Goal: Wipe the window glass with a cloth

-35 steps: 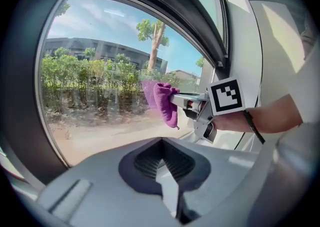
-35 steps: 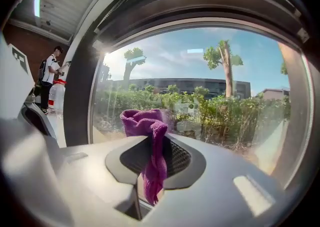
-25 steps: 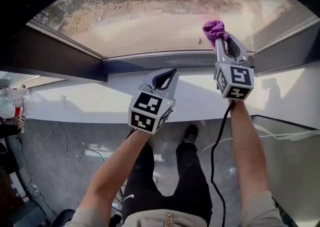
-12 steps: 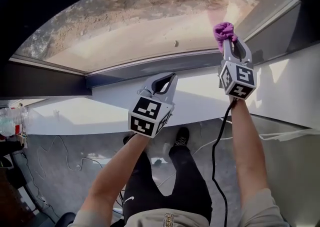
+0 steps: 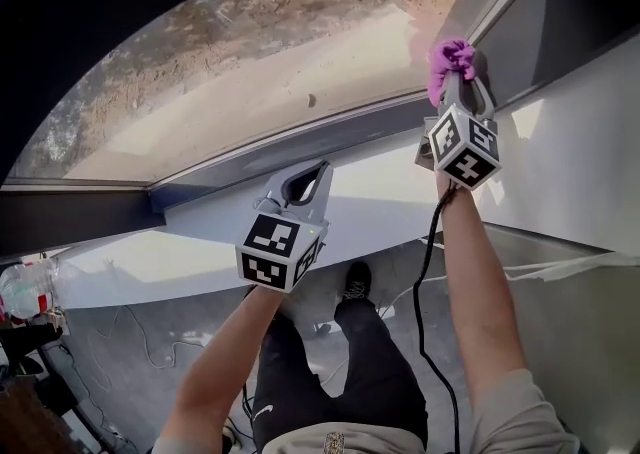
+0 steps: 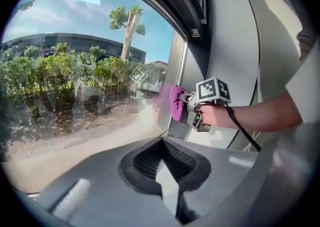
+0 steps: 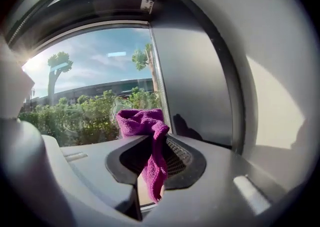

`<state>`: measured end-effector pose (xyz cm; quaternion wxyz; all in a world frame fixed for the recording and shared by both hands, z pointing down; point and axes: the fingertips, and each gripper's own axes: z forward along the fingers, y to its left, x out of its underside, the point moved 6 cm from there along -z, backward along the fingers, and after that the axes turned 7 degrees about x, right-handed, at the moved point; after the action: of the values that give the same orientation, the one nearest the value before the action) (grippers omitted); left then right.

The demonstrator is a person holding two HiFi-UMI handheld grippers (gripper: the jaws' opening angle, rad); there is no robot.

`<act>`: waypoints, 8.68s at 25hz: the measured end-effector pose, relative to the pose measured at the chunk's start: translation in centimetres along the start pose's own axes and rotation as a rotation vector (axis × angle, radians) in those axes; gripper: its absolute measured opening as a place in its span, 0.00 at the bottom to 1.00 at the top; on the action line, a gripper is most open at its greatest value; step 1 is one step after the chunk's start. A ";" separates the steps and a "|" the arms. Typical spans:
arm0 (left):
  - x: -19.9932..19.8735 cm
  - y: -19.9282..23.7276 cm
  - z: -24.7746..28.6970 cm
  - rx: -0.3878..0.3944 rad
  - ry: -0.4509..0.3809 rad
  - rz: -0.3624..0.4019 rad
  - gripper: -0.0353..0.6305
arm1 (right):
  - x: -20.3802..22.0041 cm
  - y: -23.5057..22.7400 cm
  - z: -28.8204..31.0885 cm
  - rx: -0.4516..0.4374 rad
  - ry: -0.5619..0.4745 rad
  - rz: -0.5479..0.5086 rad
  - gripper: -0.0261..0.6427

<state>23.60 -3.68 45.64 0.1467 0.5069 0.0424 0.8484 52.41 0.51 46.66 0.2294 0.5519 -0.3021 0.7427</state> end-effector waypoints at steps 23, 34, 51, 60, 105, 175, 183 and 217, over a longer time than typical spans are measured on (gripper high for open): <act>2.9 3.4 -1.8 0.024 -0.003 0.014 0.05 | 5.5 2.6 0.1 0.029 0.097 -0.068 0.17; 4.7 5.7 -8.4 -0.011 -0.031 -0.018 0.05 | 5.4 14.0 -5.5 -0.252 0.067 -0.231 0.17; 11.0 13.7 -22.6 -0.187 -0.047 -0.105 0.05 | 11.8 33.1 -14.0 -0.505 0.088 -0.286 0.17; 14.6 17.0 -28.7 -0.268 -0.054 -0.140 0.05 | 15.2 41.4 -17.6 -0.611 0.097 -0.296 0.17; 24.3 23.8 -35.9 -0.360 -0.011 -0.228 0.05 | 29.6 62.5 -24.1 -1.220 0.165 -0.610 0.17; 1.3 1.4 8.7 0.141 0.163 0.322 0.05 | 11.7 -3.4 3.4 0.094 0.129 0.175 0.16; 0.1 2.3 11.0 0.205 0.151 0.407 0.05 | 12.8 -3.4 4.1 0.170 0.128 0.115 0.16; 14.1 16.9 -10.5 -0.072 0.078 0.055 0.05 | 21.5 23.5 -7.3 -0.293 0.307 -0.151 0.16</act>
<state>4.71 -14.85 56.29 0.1400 0.4688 0.0035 0.8721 25.50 -10.97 61.12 0.4053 0.4143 -0.3260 0.7468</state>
